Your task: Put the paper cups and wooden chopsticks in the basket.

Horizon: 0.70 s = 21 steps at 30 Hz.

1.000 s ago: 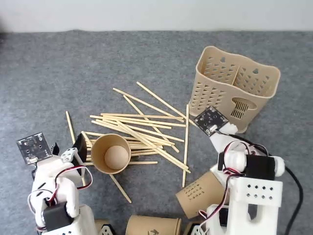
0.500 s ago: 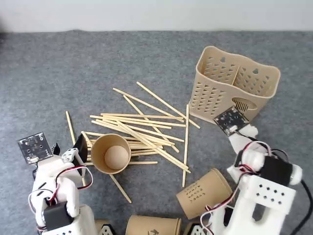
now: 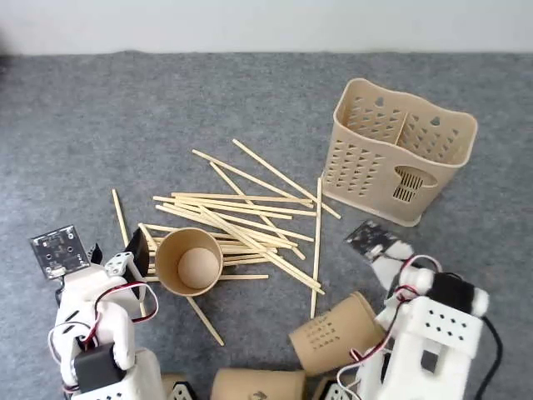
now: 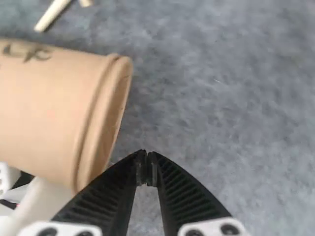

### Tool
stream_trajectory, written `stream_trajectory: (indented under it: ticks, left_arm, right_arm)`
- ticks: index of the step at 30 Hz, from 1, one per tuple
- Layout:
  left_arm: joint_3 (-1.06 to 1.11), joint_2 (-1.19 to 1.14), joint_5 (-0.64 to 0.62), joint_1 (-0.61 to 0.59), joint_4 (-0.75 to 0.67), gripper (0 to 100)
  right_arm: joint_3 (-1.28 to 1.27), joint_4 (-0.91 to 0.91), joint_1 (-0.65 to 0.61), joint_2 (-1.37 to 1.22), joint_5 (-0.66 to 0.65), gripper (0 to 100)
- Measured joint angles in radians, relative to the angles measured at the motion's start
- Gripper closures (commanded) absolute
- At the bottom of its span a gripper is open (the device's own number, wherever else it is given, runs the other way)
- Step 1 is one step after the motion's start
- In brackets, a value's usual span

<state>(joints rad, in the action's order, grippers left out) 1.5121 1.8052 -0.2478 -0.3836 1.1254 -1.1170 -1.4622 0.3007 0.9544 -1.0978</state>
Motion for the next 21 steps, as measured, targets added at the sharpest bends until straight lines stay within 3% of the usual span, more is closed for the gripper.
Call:
stream_trajectory:
  ticks: [11,21]
  left_arm:
    - [0.000,0.000,0.000,0.000,0.000,74]
    - [0.000,0.000,0.000,0.000,-0.018,74]
  right_arm:
    - [0.071,-0.115,-0.454,0.000,0.000,99.0]
    - [0.259,-0.235,-0.749,0.000,0.002,99.0]
